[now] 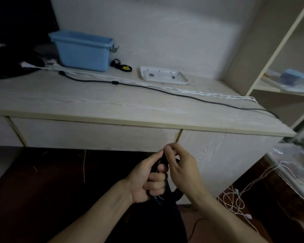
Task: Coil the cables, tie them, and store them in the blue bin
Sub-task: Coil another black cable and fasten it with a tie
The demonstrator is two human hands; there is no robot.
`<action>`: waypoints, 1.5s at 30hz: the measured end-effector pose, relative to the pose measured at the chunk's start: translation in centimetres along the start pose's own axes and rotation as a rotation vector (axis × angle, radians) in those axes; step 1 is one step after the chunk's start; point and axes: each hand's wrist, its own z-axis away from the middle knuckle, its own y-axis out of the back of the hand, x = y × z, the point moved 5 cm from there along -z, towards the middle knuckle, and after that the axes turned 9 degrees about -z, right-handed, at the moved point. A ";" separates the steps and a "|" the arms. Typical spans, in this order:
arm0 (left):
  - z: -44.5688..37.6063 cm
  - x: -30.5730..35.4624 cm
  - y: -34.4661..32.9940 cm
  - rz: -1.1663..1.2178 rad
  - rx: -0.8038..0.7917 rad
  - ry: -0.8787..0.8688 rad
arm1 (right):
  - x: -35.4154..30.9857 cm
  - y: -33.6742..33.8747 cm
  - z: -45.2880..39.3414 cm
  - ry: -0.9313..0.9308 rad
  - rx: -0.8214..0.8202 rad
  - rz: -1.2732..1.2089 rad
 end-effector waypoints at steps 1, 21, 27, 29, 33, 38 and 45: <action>0.0 1.0 -0.3 0.002 -0.060 -0.021 | -0.8 0.2 -1.0 0.024 0.020 0.003; -4.6 21.0 3.6 -0.306 -0.039 -0.314 | -4.0 -2.7 -20.8 -0.002 0.129 -0.242; -5.3 29.7 9.3 -0.652 0.479 -0.727 | -3.1 -3.6 -24.6 -0.047 0.180 -0.317; -5.1 33.0 12.4 -1.098 0.851 -0.911 | -2.3 -4.0 -26.5 -0.074 0.127 -0.232; -5.4 36.1 18.6 -1.169 1.075 -0.971 | -2.1 -5.6 -30.7 -0.056 0.010 -0.086; -6.4 36.6 22.2 -0.931 1.040 -0.981 | -2.8 -10.6 -38.7 0.027 -0.067 0.131; -6.8 36.4 22.7 -0.900 1.064 -1.047 | -1.6 -19.5 -48.6 0.164 -0.217 0.581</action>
